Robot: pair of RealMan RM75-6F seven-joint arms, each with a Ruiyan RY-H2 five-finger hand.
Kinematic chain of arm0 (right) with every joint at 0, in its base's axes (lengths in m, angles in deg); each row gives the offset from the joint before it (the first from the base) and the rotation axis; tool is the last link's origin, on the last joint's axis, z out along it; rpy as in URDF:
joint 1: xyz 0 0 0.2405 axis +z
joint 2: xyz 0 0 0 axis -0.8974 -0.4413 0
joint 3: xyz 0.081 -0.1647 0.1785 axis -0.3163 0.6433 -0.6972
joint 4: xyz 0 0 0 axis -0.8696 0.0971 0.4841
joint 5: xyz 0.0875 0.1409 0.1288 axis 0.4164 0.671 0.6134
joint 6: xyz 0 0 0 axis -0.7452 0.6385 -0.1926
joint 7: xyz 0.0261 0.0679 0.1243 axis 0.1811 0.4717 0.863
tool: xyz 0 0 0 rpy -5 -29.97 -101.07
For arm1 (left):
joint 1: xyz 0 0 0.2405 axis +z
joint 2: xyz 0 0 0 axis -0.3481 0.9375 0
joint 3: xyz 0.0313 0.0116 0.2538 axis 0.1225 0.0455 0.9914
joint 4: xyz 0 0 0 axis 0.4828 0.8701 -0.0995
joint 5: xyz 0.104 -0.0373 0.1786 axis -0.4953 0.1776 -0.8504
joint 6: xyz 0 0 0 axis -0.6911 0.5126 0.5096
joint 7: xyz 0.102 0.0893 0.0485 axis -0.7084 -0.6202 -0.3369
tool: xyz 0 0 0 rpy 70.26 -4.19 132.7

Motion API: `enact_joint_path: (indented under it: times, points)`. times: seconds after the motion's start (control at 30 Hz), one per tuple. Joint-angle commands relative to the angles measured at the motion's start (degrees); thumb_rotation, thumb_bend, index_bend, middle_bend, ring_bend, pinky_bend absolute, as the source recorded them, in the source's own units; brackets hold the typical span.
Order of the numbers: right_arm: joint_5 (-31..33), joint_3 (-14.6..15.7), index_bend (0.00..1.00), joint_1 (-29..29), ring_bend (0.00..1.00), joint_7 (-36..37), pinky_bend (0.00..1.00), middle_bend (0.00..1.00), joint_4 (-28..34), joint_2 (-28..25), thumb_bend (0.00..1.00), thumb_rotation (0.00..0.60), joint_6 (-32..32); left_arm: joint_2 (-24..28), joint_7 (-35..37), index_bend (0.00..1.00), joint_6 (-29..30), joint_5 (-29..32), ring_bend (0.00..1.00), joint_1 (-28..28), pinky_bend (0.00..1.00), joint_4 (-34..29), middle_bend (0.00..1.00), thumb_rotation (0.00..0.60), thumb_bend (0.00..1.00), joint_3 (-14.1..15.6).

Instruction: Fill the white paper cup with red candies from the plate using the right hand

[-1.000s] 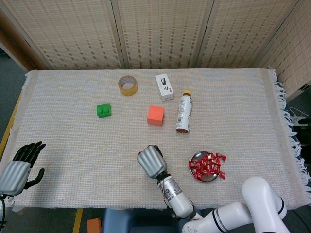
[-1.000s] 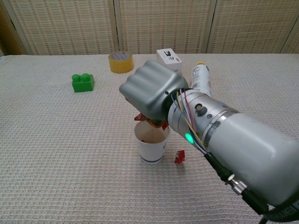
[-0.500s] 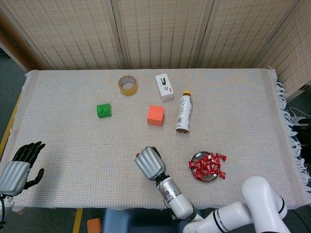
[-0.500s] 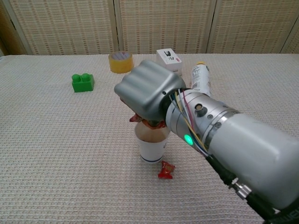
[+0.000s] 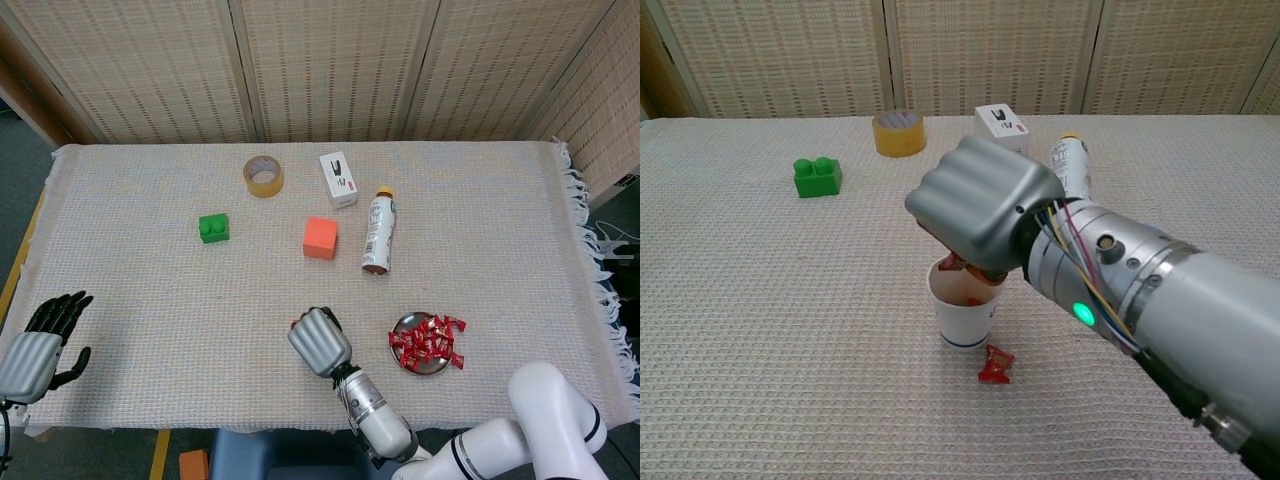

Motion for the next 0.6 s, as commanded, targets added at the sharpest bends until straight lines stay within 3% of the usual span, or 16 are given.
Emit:
enact_joint_path:
  times: [0.03,0.33,0.6]
  points:
    - [0.9,0.3,0.33,-0.3,0.60,-0.9,0.90,0.58,0.5,-0.3,0.42,0.600,-0.3,-0.1,-0.2,0.00,0.1,-0.3,0.00,0.0,0.08,-0.1,0.00,0.600,0.47,0.1]
    - [1.7,-0.6,0.22,0.2,0.60,-0.7,0.90,0.55,0.7,0.2,0.39,0.600,0.5,-0.3,-0.2,0.00,0.2,-0.2,0.00,0.0,0.08,0.2,0.00,0.600,0.47,0.0]
    - [2.8,-1.5,0.20,0.7,0.60,-0.5,0.90,0.53,0.1,0.8,0.37,0.600,1.1,-0.3,-0.1,0.00,0.0,-0.2,0.00,-0.1,0.08,0.2,0.00,0.600,0.47,0.1]
